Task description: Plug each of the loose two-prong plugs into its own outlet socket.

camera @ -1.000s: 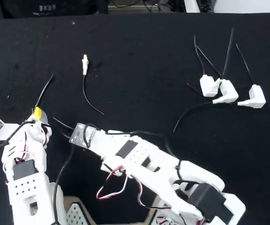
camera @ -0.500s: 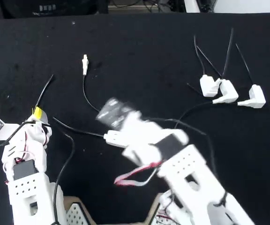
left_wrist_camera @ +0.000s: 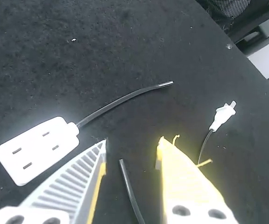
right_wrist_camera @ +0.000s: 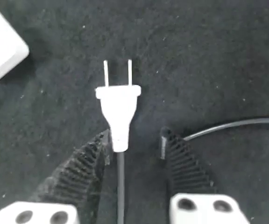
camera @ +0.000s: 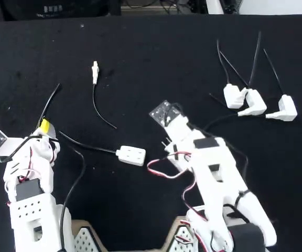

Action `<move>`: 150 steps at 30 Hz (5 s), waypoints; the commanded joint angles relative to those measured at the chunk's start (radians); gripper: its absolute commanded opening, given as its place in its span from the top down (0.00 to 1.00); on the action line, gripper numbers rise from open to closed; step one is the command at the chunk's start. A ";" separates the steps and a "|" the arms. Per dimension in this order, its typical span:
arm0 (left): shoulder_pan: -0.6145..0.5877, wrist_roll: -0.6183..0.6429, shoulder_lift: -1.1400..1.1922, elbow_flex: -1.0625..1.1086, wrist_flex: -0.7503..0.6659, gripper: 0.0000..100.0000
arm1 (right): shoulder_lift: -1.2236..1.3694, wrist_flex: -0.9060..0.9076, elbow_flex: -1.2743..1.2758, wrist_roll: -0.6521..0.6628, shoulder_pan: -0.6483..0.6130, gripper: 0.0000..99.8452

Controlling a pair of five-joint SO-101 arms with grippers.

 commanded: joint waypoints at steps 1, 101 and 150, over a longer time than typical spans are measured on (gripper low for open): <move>0.010 0.005 0.002 -0.053 -0.018 0.82 | 0.012 0.025 -0.097 0.000 0.014 0.84; 0.012 -0.043 0.002 -0.054 -0.018 0.82 | 0.186 0.124 -0.137 0.089 -0.029 0.89; 0.733 -0.377 0.003 0.033 -0.011 0.82 | -0.608 -0.198 0.320 -0.331 -0.592 0.99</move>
